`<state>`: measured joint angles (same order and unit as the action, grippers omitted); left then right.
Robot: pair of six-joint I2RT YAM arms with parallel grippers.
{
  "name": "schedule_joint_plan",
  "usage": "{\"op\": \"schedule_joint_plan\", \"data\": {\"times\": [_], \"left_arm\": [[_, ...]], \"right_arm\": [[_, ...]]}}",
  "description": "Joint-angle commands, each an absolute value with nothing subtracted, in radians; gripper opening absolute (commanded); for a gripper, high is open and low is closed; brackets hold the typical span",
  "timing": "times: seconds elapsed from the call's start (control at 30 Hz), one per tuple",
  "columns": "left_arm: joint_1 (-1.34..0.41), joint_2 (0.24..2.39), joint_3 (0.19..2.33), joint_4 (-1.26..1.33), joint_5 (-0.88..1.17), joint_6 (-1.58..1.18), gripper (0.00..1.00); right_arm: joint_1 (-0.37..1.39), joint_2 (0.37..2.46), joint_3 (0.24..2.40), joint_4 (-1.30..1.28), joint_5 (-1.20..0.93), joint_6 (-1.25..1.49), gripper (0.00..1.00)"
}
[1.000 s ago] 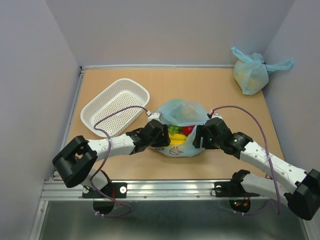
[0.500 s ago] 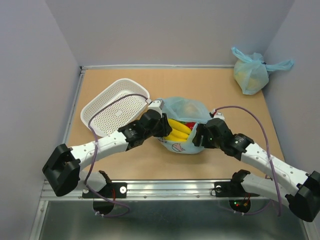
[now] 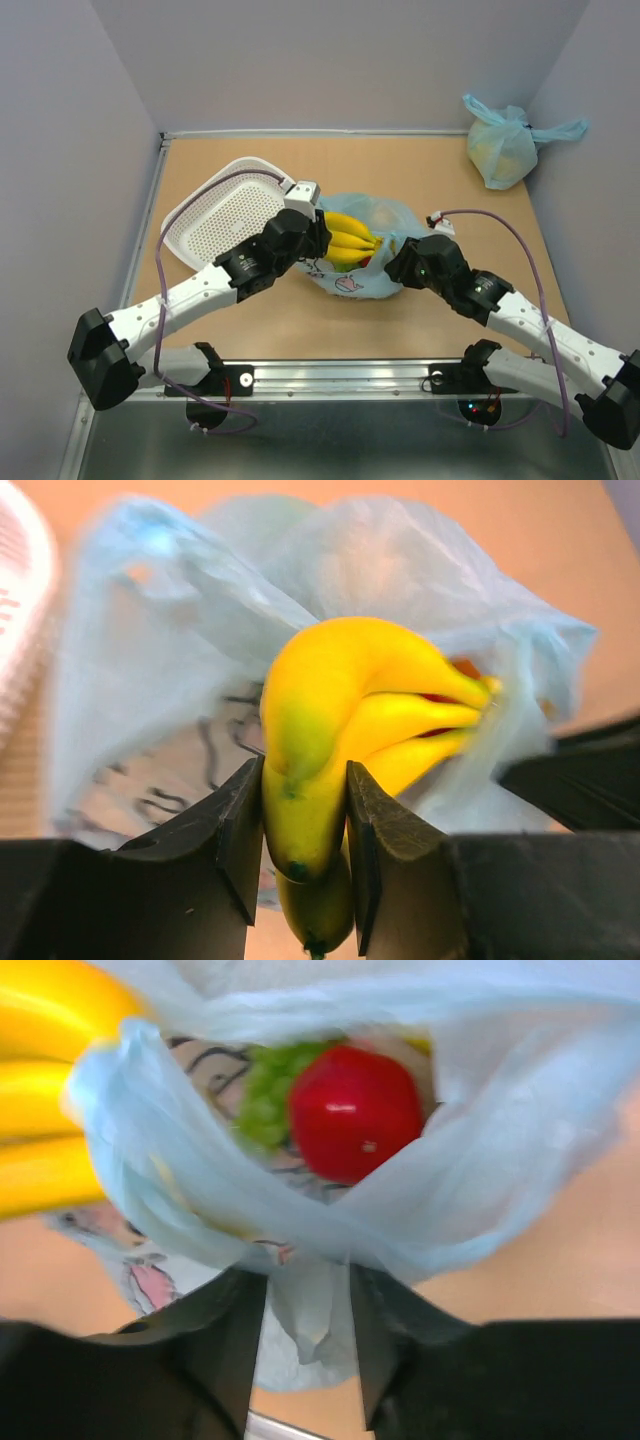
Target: Untie the knot of the plastic bag and take out the fruit
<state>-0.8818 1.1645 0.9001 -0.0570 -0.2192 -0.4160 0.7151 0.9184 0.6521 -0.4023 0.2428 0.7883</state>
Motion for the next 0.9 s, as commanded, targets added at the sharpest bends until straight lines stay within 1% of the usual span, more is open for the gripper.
{"op": "schedule_joint_plan", "data": {"times": [0.0,0.03,0.07,0.1,0.27,0.33,0.43,0.47,0.53,0.6,0.63,0.73,0.87], "left_arm": [[-0.848,1.123,1.022,-0.057,-0.515,-0.405,0.00],[-0.847,1.129,1.025,-0.064,-0.553,-0.405,0.00],[-0.847,1.137,1.025,-0.064,-0.566,-0.408,0.00],[-0.847,1.152,1.028,-0.063,-0.575,-0.413,0.00],[-0.847,1.196,1.035,-0.046,-0.623,-0.460,0.00],[-0.847,1.204,1.051,-0.029,-0.611,-0.474,0.00],[-0.836,1.177,1.068,0.023,-0.537,-0.488,0.00],[-0.824,1.164,1.083,0.038,-0.452,-0.497,0.00],[-0.796,1.126,1.098,0.070,-0.356,-0.511,0.00],[-0.737,1.106,1.133,0.104,-0.215,-0.552,0.00],[-0.683,1.104,1.162,0.113,-0.104,-0.583,0.00],[-0.606,1.103,1.195,0.139,0.048,-0.618,0.00],[-0.447,1.094,1.178,0.182,0.170,-0.683,0.00]], "right_arm": [[0.693,0.856,0.584,-0.603,0.399,0.773,0.36],[0.693,0.844,0.587,-0.604,0.393,0.775,0.30],[0.693,0.830,0.591,-0.606,0.390,0.778,0.19],[0.693,0.813,0.600,-0.609,0.377,0.779,0.16],[0.693,0.764,0.623,-0.617,0.362,0.770,0.06],[0.693,0.756,0.617,-0.620,0.368,0.772,0.06],[0.693,0.782,0.603,-0.632,0.356,0.793,0.06],[0.693,0.807,0.601,-0.632,0.350,0.801,0.06],[0.693,0.827,0.601,-0.630,0.344,0.807,0.06],[0.693,0.841,0.601,-0.630,0.348,0.814,0.05],[0.693,0.842,0.600,-0.630,0.353,0.812,0.05],[0.693,0.838,0.601,-0.630,0.368,0.801,0.05],[0.693,0.831,0.606,-0.630,0.379,0.796,0.05]]}}
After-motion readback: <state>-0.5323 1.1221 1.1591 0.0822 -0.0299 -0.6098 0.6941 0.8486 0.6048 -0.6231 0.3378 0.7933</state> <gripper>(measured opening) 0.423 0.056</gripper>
